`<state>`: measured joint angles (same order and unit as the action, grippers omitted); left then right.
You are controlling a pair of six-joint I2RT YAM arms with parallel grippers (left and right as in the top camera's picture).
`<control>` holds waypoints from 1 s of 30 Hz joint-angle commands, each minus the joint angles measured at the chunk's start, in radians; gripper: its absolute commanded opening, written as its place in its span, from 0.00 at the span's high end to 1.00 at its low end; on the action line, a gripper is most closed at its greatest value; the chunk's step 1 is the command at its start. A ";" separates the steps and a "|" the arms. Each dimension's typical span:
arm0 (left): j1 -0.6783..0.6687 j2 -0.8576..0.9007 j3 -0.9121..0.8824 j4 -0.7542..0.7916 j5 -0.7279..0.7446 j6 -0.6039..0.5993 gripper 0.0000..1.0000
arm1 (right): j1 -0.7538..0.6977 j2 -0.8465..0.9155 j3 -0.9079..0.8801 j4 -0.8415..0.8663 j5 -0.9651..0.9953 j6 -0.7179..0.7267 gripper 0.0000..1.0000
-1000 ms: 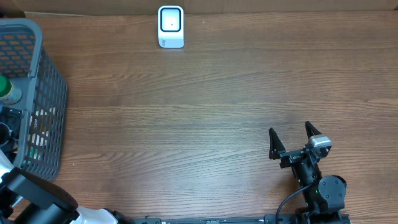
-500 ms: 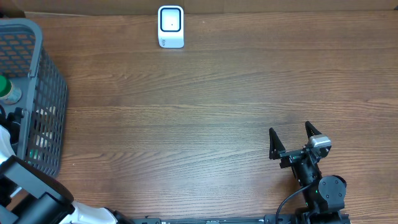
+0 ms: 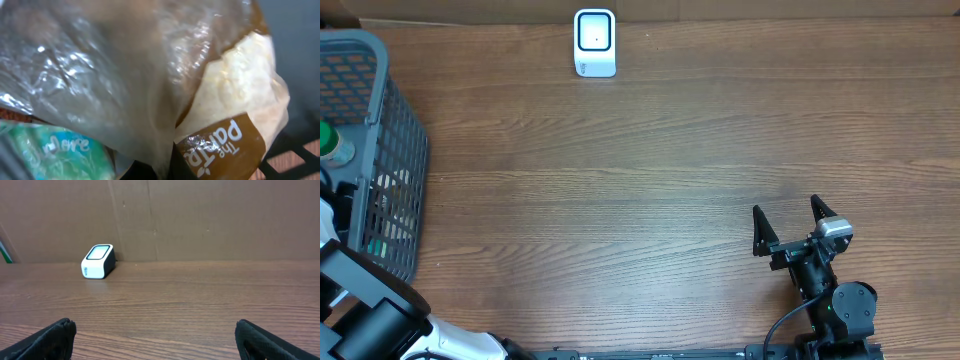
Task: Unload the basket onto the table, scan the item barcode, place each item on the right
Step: 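Grasp the clear-and-brown bread bag with the left gripper and lift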
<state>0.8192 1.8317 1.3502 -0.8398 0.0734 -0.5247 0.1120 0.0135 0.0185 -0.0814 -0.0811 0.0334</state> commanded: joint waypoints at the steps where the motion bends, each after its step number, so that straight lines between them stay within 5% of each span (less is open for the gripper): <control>1: -0.007 0.004 0.093 -0.047 0.025 -0.006 0.96 | -0.001 -0.011 -0.010 0.004 -0.003 -0.005 0.00; 13: -0.016 -0.113 0.468 -0.293 0.087 0.008 0.96 | -0.001 -0.011 -0.010 0.004 -0.003 -0.005 0.00; 23: -0.035 -0.328 0.481 -0.246 0.186 0.000 0.96 | -0.001 -0.011 -0.010 0.004 -0.003 -0.005 0.00; 30: -0.216 -0.465 0.481 -0.238 0.178 0.042 0.96 | -0.001 -0.011 -0.010 0.004 -0.003 -0.005 0.00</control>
<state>0.6804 1.4269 1.8091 -1.0821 0.2287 -0.5201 0.1120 0.0135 0.0185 -0.0814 -0.0811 0.0330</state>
